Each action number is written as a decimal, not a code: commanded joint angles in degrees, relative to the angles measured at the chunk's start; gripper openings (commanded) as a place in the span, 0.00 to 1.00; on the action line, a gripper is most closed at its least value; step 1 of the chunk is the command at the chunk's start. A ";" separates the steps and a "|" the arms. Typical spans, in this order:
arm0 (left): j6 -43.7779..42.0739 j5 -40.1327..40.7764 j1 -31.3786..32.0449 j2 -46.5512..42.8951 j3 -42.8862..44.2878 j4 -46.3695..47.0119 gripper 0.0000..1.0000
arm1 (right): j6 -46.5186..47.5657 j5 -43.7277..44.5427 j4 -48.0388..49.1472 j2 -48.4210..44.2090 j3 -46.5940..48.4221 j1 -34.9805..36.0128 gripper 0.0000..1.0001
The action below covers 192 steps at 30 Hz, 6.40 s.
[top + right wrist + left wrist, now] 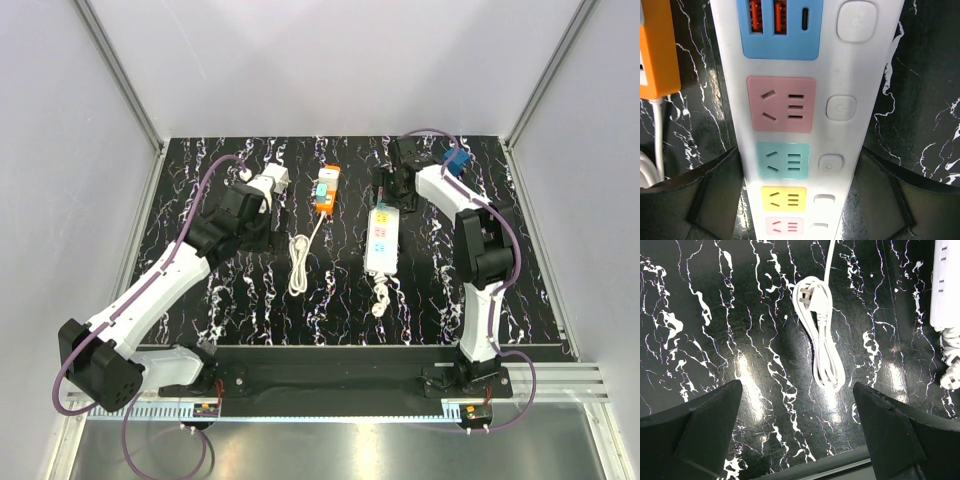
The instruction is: Insert the plug
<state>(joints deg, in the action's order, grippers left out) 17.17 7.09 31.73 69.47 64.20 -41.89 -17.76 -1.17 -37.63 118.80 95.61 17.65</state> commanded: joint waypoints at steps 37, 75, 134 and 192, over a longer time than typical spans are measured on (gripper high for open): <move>0.41 -3.93 -2.19 -1.88 -0.40 3.83 0.99 | -3.62 -0.31 -9.75 -0.24 9.76 1.53 1.00; -1.88 -9.73 -3.07 -7.16 -4.00 12.09 0.99 | 48.69 -11.84 8.27 24.28 39.02 -24.86 1.00; 29.57 -64.83 -25.31 -3.91 10.42 15.95 0.97 | 113.96 30.52 98.06 -47.26 -51.58 33.92 0.00; 65.62 -67.65 -6.68 7.60 4.35 71.32 0.15 | 124.46 30.26 122.27 -40.23 -56.41 50.38 0.00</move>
<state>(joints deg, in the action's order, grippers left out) 71.50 -55.24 23.31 77.76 69.12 10.76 111.46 32.03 73.95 80.09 39.42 67.31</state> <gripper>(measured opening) 0.665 0.672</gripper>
